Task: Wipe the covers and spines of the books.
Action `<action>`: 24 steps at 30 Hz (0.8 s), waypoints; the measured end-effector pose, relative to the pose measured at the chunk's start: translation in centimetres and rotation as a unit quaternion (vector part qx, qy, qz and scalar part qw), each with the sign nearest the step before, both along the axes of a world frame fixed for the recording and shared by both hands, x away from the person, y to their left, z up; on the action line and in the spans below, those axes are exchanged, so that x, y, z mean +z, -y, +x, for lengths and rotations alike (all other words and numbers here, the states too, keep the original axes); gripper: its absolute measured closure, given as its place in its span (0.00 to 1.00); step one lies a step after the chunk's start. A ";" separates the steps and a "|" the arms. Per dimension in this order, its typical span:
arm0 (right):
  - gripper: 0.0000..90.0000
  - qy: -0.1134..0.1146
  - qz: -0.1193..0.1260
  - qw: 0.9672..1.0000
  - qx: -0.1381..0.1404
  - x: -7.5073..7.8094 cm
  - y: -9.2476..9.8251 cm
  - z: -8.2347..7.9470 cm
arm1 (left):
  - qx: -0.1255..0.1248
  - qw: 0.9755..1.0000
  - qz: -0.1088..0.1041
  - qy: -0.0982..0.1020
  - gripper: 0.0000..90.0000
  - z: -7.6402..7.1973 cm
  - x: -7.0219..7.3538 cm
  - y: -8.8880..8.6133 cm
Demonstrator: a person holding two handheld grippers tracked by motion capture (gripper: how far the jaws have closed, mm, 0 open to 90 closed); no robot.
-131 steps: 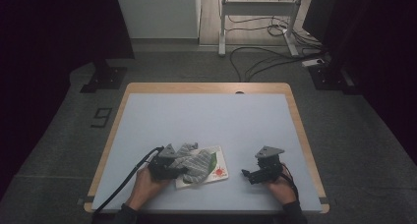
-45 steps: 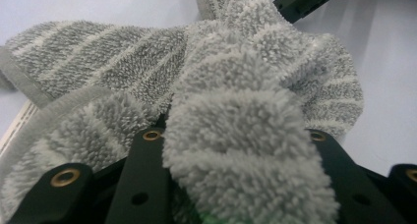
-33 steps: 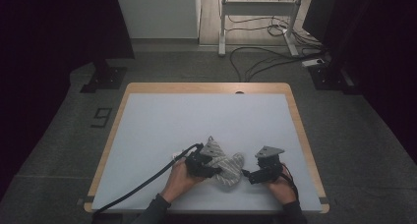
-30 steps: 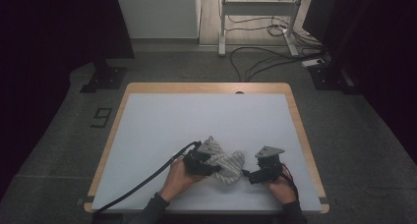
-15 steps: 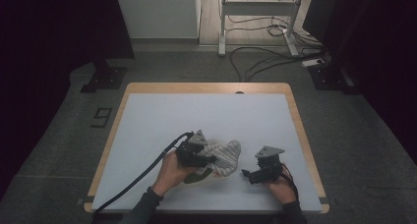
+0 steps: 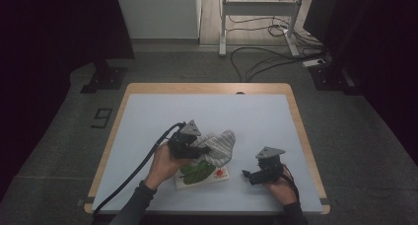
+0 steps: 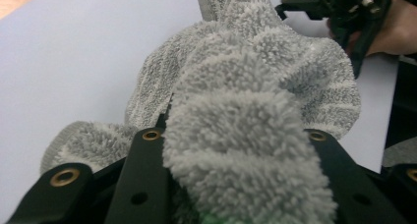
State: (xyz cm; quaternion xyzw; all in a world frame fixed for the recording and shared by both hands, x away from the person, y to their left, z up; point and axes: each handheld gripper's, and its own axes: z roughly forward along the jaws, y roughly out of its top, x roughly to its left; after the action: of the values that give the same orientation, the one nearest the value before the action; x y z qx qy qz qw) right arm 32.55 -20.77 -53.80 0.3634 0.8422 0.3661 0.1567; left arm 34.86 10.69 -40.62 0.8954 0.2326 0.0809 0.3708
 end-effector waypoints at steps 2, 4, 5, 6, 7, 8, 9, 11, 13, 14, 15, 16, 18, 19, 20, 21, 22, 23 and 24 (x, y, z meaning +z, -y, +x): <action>0.01 0.001 -0.001 1.000 0.000 0.0 0.0 0.0 | 0.006 1.000 0.003 0.003 0.71 0.1 0.2 -0.4; 0.01 0.001 0.000 1.000 0.001 0.0 0.0 0.0 | 0.011 1.000 0.008 0.007 0.71 0.3 0.4 -0.8; 0.01 0.001 -0.001 1.000 0.001 0.0 0.0 0.0 | 0.013 1.000 0.010 0.008 0.70 0.3 0.4 -1.0; 0.01 0.001 -0.001 1.000 0.001 0.0 0.0 0.0 | 0.016 1.000 0.013 0.010 0.70 0.4 0.6 -1.2; 0.01 0.000 0.000 1.000 0.000 0.0 0.0 0.0 | 0.020 1.000 0.014 0.012 0.70 0.4 0.7 -1.5; 0.01 0.000 0.000 1.000 0.000 0.0 0.0 0.0 | 0.024 1.000 0.014 0.013 0.70 0.4 0.8 -1.7; 0.01 0.000 0.000 1.000 0.000 0.0 0.0 0.0 | 0.026 0.999 0.015 0.014 0.70 0.5 0.9 -1.9; 0.01 0.000 0.000 1.000 0.001 0.0 0.0 0.0 | 0.033 0.999 0.014 0.016 0.70 0.6 1.1 -2.5; 0.01 0.001 -0.001 1.000 0.001 0.0 0.0 0.0 | 0.041 0.999 0.015 0.016 0.70 0.7 1.1 -3.1; 0.01 0.000 -0.001 1.000 0.001 0.0 0.0 0.0 | 0.045 0.999 0.016 0.015 0.70 0.8 1.1 -3.4; 0.01 0.000 0.000 1.000 0.000 0.0 0.0 0.0 | 0.050 0.999 0.016 0.015 0.70 0.9 1.1 -3.7; 0.01 0.000 0.000 1.000 0.000 0.0 0.0 0.0 | 0.054 0.998 0.016 0.015 0.70 1.0 1.1 -4.1; 0.01 0.000 0.000 1.000 0.000 0.0 0.0 0.0 | 0.061 0.998 0.017 0.014 0.70 1.2 1.1 -4.6; 0.01 0.001 0.000 1.000 0.000 0.0 0.0 0.0 | 0.066 0.998 0.017 0.014 0.70 1.3 1.0 -5.0; 0.01 0.000 0.000 1.000 0.000 0.0 0.0 0.0 | 0.069 0.997 0.018 0.014 0.70 1.3 1.0 -5.2; 0.01 0.000 0.000 1.000 0.000 0.0 0.0 0.0 | 0.072 0.997 0.019 0.015 0.70 1.4 1.0 -5.5; 0.01 0.001 0.000 1.000 0.001 0.0 0.0 0.0 | 0.076 0.997 0.020 0.015 0.70 1.4 0.9 -5.7; 0.01 0.001 0.000 1.000 0.000 0.0 0.0 0.0 | 0.081 0.996 0.022 0.016 0.70 1.4 0.9 -6.0; 0.01 0.002 -0.001 1.000 0.001 0.0 0.0 0.0 | 0.084 0.996 0.023 0.017 0.70 1.4 0.8 -6.2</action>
State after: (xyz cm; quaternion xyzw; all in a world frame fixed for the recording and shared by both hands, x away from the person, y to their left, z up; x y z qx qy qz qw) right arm 32.55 -20.78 -53.80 0.3621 0.8424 0.3664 0.1581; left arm 36.31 16.93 -39.78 0.8793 0.2992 0.1323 0.3460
